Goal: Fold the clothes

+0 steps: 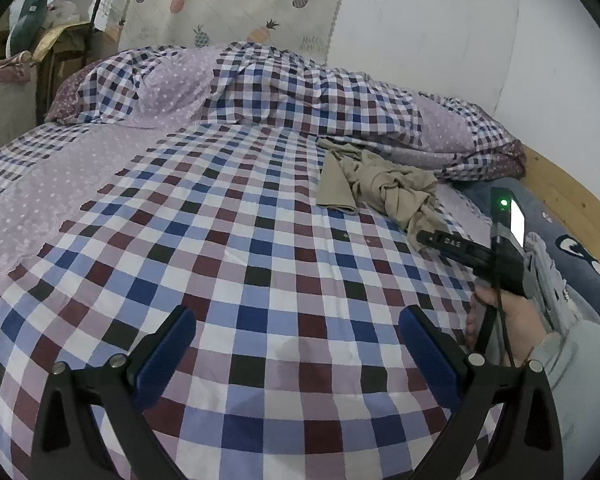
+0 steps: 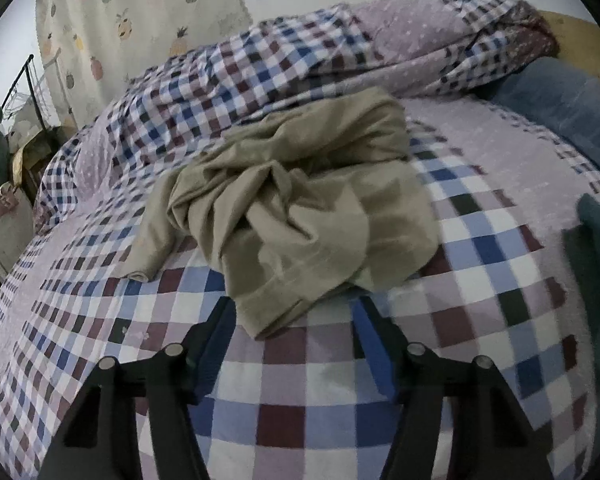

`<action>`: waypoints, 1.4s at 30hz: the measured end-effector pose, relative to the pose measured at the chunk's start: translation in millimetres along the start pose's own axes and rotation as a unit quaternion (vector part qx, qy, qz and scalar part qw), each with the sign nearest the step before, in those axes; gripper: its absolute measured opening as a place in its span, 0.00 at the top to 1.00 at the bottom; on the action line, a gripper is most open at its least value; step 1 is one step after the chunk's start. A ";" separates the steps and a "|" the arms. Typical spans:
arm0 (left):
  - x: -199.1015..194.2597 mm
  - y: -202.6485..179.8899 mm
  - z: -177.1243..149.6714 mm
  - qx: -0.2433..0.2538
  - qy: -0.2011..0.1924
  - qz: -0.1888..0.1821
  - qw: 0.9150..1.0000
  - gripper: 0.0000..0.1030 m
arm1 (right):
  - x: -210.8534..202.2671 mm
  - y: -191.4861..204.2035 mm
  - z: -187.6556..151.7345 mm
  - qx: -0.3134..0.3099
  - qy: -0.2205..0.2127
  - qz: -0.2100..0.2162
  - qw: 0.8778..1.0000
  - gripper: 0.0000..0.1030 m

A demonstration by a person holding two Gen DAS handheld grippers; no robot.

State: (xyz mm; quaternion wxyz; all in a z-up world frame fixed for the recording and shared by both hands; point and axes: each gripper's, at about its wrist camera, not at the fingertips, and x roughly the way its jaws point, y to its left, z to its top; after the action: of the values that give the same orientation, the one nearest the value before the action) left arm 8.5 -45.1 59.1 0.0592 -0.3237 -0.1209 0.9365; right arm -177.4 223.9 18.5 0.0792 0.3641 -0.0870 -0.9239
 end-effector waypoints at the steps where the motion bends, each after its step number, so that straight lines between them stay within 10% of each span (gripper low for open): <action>1: 1.2 0.0 -0.9 0.000 0.002 0.001 1.000 0.00 | 4.4 2.3 -0.3 -0.004 0.008 0.002 1.000 0.40; 6: 4.7 -0.2 -3.9 0.001 0.010 0.001 1.000 0.00 | 21.6 14.2 -1.8 -0.035 0.039 -0.012 0.999 0.50; 8: 4.5 -0.3 -3.4 0.001 0.010 0.001 1.000 0.00 | 22.0 14.2 -1.0 -0.034 0.040 -0.009 0.999 0.94; 9: 4.4 -0.1 -3.1 0.001 0.010 0.001 1.000 0.00 | 21.5 14.2 -0.7 -0.032 0.040 -0.007 0.999 0.96; 24: 2.4 16.5 0.9 -0.088 0.026 -0.107 0.990 0.00 | -65.0 47.5 -37.3 -0.059 0.005 0.070 0.996 0.98; 42: -0.7 -34.4 2.8 -0.028 0.090 -0.259 0.961 0.00 | -204.5 102.1 -146.4 -0.099 0.027 0.162 0.981 0.99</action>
State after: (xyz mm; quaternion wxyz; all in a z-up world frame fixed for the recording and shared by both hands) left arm 8.5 -12.6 70.8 0.3011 -0.3659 -0.2210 0.8524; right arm 79.4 152.4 70.2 0.2661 0.3604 -0.0504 -0.8926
